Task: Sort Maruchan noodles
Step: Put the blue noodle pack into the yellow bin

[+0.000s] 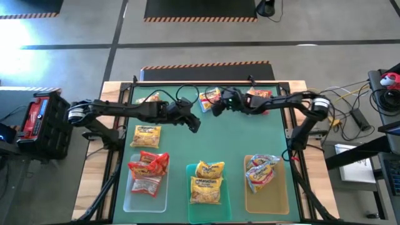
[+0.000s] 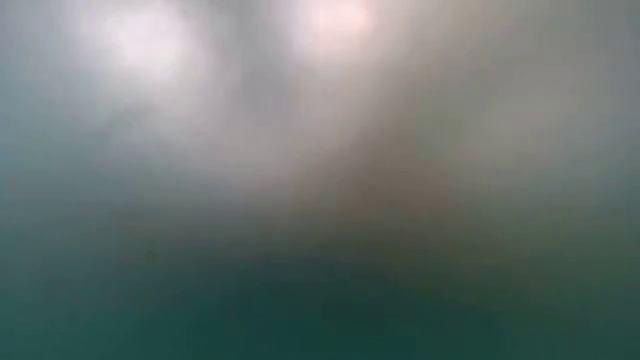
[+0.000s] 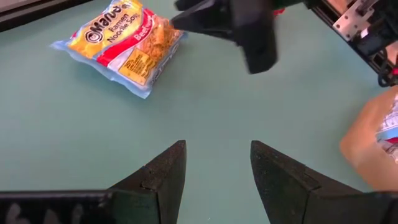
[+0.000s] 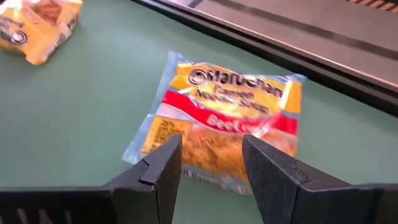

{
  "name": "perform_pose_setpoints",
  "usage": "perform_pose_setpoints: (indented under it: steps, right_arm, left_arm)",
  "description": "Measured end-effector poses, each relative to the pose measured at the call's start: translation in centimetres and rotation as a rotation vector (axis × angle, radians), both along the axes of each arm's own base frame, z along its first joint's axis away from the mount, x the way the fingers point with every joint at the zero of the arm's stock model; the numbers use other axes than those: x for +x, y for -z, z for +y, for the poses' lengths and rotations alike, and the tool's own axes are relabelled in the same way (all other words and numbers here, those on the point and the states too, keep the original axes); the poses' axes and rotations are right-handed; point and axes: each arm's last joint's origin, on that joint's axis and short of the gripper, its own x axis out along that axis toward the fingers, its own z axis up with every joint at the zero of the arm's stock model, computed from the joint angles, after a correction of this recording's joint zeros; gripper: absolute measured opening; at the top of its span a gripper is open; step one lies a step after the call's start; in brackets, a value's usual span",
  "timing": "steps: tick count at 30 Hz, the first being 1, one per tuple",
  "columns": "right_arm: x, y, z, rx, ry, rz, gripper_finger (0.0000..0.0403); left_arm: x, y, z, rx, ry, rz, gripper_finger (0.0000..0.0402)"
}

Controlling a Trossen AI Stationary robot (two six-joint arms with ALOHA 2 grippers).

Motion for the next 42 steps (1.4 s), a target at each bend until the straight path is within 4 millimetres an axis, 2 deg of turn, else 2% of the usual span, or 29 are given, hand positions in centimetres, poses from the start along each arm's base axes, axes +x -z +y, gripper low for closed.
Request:
perform_pose_setpoints:
  steps: [5, 14, 18, 24, 32, 39, 42]
  right_arm:
    - [1.9, 0.4, -1.1, 0.010, 0.009, 0.018, 0.0160]
    - [4.0, 1.4, -3.3, 0.040, 0.042, 0.053, 0.0160]
    - [4.8, 2.6, -3.8, 0.089, 0.039, 0.139, 0.0160]
    - [5.4, 2.9, -3.9, 0.206, -0.003, 0.187, 0.0160]
    - [4.2, 1.1, -1.8, 0.418, -0.179, 0.334, 0.0160]
    - [3.0, -0.5, 1.0, 0.450, -0.313, 0.466, 0.0160]
    - [2.1, -2.2, 1.8, 0.439, -0.335, 0.490, 0.0160]
  left_arm:
    - [-0.2, -0.1, 0.0, 0.000, 0.004, 0.004, 0.0162]
    - [-0.7, 0.2, -0.4, -0.017, 0.034, 0.071, 0.0162]
    - [-1.3, -0.2, -0.4, -0.003, 0.048, 0.091, 0.0162]
    - [-2.4, -0.8, -0.5, 0.020, 0.051, 0.130, 0.0162]
    - [-2.9, -0.8, -0.5, 0.029, 0.058, 0.175, 0.0162]
    - [-2.9, -0.8, -0.5, 0.033, 0.063, 0.177, 0.0162]
    - [-2.9, -0.8, -0.5, 0.035, 0.061, 0.179, 0.0162]
